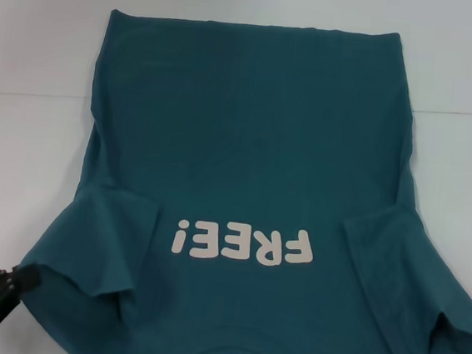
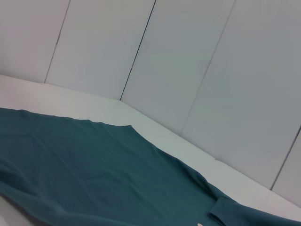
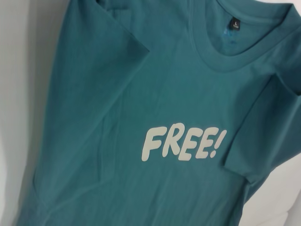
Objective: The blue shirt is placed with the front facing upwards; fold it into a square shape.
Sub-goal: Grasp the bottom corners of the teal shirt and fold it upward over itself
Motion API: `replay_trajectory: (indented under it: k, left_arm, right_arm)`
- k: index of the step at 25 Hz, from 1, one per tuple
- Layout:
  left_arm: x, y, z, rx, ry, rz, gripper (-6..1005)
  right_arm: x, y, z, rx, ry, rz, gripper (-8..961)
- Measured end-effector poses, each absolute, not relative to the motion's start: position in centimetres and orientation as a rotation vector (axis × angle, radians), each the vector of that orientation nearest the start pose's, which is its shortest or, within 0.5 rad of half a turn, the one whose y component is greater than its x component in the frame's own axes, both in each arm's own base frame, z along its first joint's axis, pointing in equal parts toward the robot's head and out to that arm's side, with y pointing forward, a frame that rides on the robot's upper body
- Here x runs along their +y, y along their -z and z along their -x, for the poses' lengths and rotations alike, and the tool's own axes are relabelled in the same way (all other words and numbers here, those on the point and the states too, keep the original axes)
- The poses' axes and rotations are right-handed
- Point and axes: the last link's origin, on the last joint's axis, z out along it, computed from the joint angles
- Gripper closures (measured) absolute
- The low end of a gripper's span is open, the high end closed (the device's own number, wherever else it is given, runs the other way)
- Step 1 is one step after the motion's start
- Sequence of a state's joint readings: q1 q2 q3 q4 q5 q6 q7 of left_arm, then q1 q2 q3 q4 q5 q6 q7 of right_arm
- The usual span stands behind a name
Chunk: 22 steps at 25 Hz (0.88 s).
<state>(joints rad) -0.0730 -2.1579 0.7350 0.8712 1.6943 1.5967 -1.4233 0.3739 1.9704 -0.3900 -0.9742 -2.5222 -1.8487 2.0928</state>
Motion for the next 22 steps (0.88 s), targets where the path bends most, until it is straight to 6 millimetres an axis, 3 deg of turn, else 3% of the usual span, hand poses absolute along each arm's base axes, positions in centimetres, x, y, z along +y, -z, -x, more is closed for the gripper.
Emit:
replay_trajectory:
  k: [22]
  left_arm:
    - [19.3,-3.1,33.4,-0.963,0.98,2.267,998]
  right_arm:
    - [24.0,-11.6,-37.0,1.752,-0.317,2.271,950]
